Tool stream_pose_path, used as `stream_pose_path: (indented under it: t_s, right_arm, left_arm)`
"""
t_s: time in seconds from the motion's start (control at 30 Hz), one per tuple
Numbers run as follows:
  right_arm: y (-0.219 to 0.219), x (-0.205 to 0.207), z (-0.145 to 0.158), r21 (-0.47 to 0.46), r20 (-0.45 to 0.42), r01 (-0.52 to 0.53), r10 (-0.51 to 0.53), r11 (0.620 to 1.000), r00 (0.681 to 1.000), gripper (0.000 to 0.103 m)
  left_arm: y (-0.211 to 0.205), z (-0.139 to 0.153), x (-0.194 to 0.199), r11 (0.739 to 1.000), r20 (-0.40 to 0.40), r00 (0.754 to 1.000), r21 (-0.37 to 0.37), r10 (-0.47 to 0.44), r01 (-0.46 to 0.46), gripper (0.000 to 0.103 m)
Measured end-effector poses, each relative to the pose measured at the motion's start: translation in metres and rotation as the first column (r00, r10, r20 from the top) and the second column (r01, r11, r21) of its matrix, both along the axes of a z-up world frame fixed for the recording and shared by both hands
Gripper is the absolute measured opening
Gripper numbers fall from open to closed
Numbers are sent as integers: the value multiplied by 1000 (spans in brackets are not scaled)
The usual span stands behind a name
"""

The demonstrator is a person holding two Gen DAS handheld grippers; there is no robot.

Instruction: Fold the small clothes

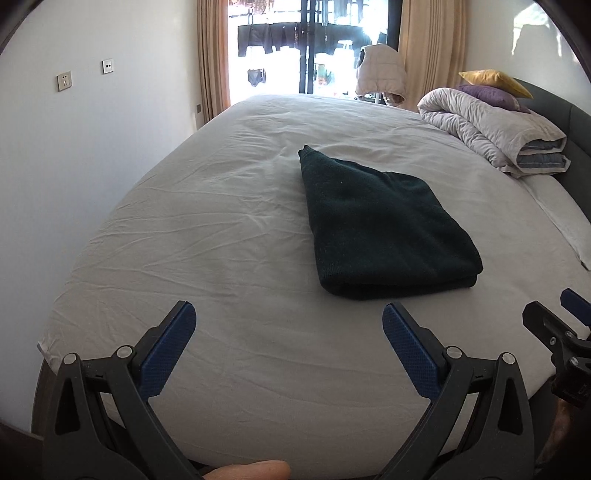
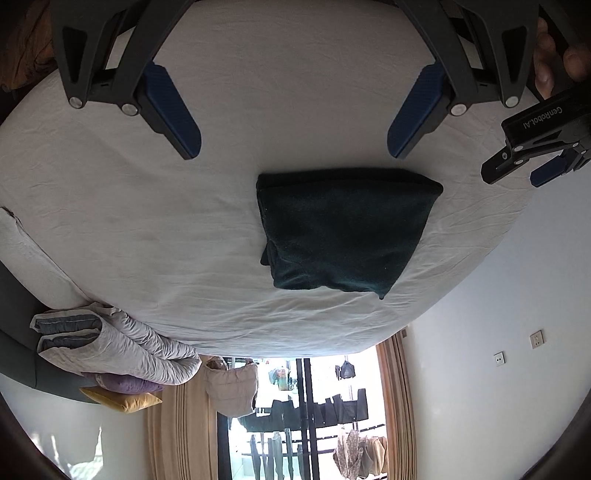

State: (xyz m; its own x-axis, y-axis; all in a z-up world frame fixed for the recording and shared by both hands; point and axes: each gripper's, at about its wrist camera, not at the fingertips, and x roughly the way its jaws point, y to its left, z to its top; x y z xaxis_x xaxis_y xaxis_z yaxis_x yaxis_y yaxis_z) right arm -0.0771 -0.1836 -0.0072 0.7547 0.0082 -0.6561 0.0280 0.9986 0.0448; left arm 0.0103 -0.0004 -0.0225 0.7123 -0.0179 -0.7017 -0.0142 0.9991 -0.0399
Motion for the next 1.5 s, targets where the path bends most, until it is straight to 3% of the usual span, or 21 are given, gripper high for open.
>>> stream_pose_path:
  t_s: [1.5]
  right_arm:
    - [4,0,-4,10,-7,5,-5,1000,1000,103]
  left_arm:
    - [1,-4,0,1000,-6,1000,10,0,0,103]
